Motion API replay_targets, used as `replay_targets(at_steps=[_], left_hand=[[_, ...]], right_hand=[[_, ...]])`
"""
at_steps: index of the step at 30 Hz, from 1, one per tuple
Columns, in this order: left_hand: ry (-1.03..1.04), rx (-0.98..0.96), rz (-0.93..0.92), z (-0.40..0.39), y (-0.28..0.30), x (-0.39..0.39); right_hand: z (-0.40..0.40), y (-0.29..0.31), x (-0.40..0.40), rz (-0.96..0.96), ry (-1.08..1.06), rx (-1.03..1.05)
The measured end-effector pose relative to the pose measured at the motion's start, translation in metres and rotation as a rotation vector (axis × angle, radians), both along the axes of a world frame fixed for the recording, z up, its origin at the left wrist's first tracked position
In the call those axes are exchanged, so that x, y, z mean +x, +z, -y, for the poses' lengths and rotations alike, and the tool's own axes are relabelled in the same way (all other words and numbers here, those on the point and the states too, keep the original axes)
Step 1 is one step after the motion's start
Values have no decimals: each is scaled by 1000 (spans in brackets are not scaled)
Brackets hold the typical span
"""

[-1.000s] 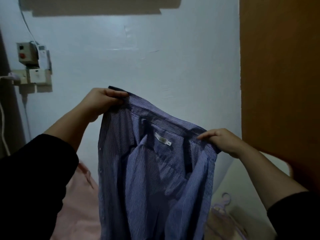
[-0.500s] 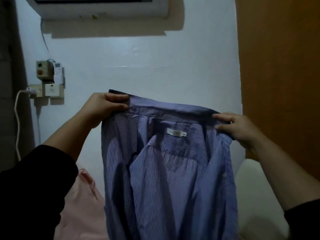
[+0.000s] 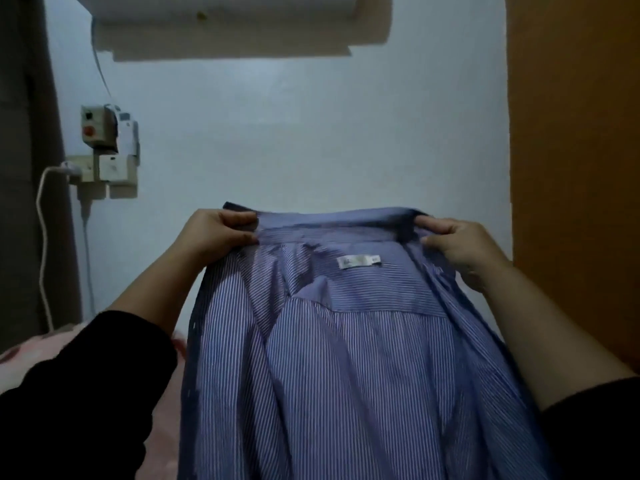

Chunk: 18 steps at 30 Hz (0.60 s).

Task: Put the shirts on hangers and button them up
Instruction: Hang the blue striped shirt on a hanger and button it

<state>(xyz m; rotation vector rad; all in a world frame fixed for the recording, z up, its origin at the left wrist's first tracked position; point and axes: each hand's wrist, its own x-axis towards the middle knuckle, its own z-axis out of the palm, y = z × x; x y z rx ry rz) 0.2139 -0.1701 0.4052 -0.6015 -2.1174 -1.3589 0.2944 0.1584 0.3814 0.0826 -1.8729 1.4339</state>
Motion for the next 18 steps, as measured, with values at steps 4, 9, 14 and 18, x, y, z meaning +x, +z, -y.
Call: replay_targets(at_steps=[4, 9, 14, 18], left_hand=[[88, -251, 203, -14, -96, -67], [88, -518, 471, -48, -244, -142], [112, -603, 599, -86, -364, -194], [120, -593, 669, -111, -430, -229]], right_hand=[[-22, -100, -65, 363, -58, 86], [-50, -244, -124, 712, -129, 110], [-80, -359, -172, 832, -141, 241], [-99, -426, -207, 906, -155, 361]])
